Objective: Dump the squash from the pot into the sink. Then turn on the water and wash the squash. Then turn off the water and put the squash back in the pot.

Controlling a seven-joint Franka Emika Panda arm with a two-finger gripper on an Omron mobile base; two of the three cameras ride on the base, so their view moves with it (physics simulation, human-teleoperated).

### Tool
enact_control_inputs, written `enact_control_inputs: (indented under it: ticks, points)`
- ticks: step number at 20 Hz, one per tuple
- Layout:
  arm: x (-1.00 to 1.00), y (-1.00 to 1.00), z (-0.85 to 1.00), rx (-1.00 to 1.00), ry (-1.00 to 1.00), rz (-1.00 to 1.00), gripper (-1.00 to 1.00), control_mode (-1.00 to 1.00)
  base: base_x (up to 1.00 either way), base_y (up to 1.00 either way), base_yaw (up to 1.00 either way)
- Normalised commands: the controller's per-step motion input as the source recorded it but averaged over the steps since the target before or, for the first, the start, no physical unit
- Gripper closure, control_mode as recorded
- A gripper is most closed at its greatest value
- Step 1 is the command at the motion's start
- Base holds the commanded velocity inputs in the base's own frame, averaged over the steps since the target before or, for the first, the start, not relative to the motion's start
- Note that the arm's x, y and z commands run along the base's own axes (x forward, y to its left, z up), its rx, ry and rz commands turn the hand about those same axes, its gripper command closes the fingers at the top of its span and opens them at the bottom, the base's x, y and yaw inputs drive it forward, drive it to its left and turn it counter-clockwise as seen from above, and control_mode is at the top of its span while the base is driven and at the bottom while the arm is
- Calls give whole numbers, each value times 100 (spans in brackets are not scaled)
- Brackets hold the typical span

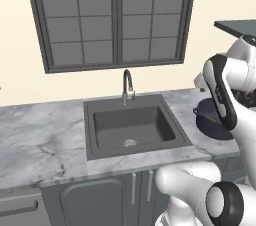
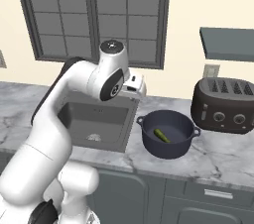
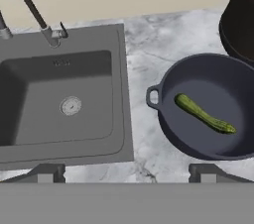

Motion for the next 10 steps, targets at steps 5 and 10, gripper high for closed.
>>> enact_control_inputs:
  ticks: [5,10]
  points:
    - [24,-22,-34,0,13,-7,-100,-100,0,0,0]
    - [26,-9,-34,0,10,-5,-100,-100,0,0,0]
